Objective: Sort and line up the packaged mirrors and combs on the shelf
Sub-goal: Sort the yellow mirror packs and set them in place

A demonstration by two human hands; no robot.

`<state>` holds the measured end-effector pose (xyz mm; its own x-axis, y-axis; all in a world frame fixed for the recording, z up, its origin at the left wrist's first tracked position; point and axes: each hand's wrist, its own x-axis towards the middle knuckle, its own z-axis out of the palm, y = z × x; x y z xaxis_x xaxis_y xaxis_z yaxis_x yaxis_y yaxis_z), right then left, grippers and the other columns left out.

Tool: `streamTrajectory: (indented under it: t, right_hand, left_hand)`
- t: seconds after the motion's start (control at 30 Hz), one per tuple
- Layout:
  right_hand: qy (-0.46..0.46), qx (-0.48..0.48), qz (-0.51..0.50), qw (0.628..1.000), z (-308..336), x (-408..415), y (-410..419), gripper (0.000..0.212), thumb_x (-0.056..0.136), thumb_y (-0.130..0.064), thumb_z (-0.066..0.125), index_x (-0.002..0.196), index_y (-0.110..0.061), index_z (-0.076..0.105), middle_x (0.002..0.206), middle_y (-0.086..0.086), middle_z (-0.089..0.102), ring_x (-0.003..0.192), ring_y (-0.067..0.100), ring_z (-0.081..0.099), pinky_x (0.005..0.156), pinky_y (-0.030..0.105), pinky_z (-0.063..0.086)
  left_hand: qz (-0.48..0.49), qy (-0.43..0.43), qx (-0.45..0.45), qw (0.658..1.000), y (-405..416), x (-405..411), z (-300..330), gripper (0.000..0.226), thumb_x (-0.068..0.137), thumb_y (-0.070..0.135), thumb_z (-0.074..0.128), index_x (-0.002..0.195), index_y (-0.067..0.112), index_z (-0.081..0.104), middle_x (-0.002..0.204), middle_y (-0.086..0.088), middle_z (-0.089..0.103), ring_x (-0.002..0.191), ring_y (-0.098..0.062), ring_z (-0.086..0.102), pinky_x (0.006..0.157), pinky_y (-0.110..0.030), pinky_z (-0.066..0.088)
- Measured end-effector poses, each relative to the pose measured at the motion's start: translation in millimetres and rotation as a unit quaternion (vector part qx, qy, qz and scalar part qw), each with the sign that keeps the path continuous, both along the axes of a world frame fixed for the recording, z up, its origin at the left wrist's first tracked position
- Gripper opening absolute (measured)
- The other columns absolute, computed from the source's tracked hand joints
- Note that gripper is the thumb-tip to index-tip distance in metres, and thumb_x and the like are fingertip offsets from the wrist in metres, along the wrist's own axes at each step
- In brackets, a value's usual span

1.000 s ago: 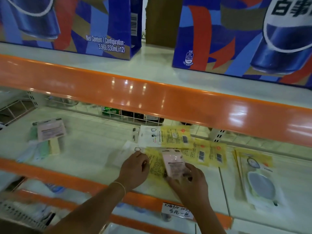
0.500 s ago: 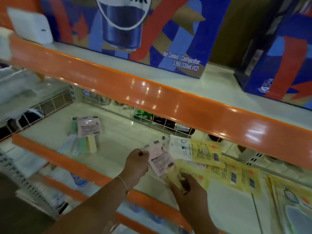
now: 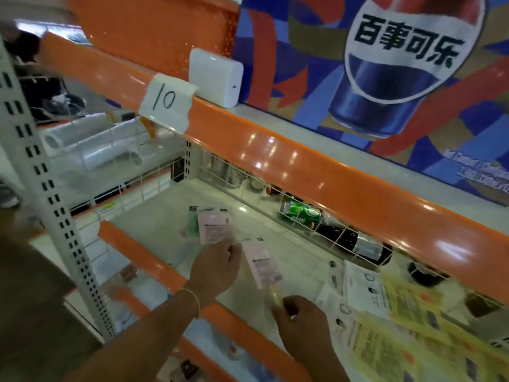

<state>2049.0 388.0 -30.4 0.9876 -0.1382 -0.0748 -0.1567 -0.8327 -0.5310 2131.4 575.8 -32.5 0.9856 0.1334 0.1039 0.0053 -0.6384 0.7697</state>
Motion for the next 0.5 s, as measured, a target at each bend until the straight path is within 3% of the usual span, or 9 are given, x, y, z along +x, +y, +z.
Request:
streamTrajectory:
  t: [0.17,0.3,0.37,0.5]
  right_hand:
    - [-0.016,-0.015,0.008,1.0,6,39,56,0.027,0.085,-0.041,0.059,0.078,-0.015,0.063,0.075,0.002,0.063,0.071,0.018,0.055,0.066,0.029,0.042]
    - [-0.024,-0.04,0.022,0.999,11,73,92,0.031,0.082,-0.039,0.056,0.062,-0.016,0.049,0.058,0.0,0.05,0.057,0.014,0.05,0.056,0.029,0.039]
    - [-0.021,-0.05,0.028,0.998,12,88,105,0.029,0.08,-0.039,0.056,0.063,-0.016,0.052,0.061,0.0,0.054,0.058,0.012,0.051,0.052,0.027,0.037]
    - [-0.009,-0.084,0.046,0.995,9,103,123,0.028,0.081,-0.046,0.056,0.073,-0.02,0.061,0.077,-0.001,0.06,0.065,0.011,0.053,0.048,0.02,0.032]
  left_hand:
    - [0.091,0.027,-0.067,0.993,60,17,-6,0.029,0.095,0.029,0.045,0.071,0.014,0.049,0.075,-0.013,0.063,0.073,-0.034,0.061,0.066,-0.039,0.051]
    - [0.098,0.042,-0.107,0.988,82,21,-8,0.029,0.095,0.023,0.048,0.066,0.021,0.047,0.065,0.003,0.055,0.06,-0.015,0.054,0.052,-0.028,0.04]
    - [0.094,0.033,-0.107,0.989,89,23,-11,0.026,0.095,0.024,0.048,0.069,0.022,0.048,0.065,0.006,0.055,0.062,-0.015,0.053,0.053,-0.026,0.036]
    - [0.083,0.018,-0.093,0.992,95,28,-12,0.017,0.095,0.027,0.048,0.081,0.02,0.055,0.072,0.003,0.059,0.067,-0.018,0.058,0.061,-0.032,0.047]
